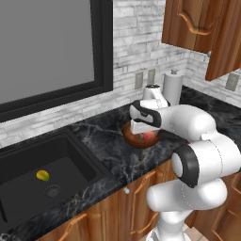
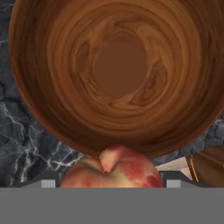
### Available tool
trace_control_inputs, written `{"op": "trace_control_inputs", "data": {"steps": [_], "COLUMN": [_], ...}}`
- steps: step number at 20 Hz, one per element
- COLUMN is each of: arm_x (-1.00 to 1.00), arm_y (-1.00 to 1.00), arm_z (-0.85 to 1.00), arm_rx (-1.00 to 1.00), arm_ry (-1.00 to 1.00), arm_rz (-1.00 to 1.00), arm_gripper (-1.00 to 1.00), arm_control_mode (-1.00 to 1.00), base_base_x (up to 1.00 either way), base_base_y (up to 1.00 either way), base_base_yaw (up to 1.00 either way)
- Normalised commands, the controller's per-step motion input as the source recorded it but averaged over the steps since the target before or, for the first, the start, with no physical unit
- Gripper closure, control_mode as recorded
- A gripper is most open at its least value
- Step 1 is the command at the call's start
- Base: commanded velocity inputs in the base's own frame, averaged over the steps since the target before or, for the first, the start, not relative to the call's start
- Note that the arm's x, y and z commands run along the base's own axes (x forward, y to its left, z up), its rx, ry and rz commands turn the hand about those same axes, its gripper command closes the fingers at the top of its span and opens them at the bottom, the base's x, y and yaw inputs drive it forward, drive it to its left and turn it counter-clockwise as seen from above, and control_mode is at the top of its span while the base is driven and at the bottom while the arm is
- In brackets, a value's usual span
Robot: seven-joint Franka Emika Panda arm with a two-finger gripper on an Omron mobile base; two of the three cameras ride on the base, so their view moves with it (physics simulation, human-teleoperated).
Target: Pick the peachs from the cabinet and place them in one bowl. Pick the mango from the sink and place it in the other bowl.
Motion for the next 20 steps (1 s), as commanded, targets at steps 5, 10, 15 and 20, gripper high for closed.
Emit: {"op": "trace_control_inputs", "data": {"steps": [5,10,15,20], "arm_x": [0.10,0.14,0.19,0.15], "arm_y": [0.02,0.04,0.04,0.01], "arm_z": [0.01,0.01,0.00,0.00], "arm_rx": [0.00,0.00,0.00,0.00], "arm_ry": [-0.06,-0.10,-0.08,-0.05], "arm_rz": [0.00,0.00,0.00,0.00], "arm_gripper": [1.00,1.00,1.00,1.00], "arm_control_mode": [-1.00,-1.00,-1.00,-1.00], "base_base_x": [0.00,0.00,0.00,0.00], "base_base_y": [0.00,0.00,0.00,0.00], "base_base_yaw": [0.00,0.00,0.00,0.00]}}
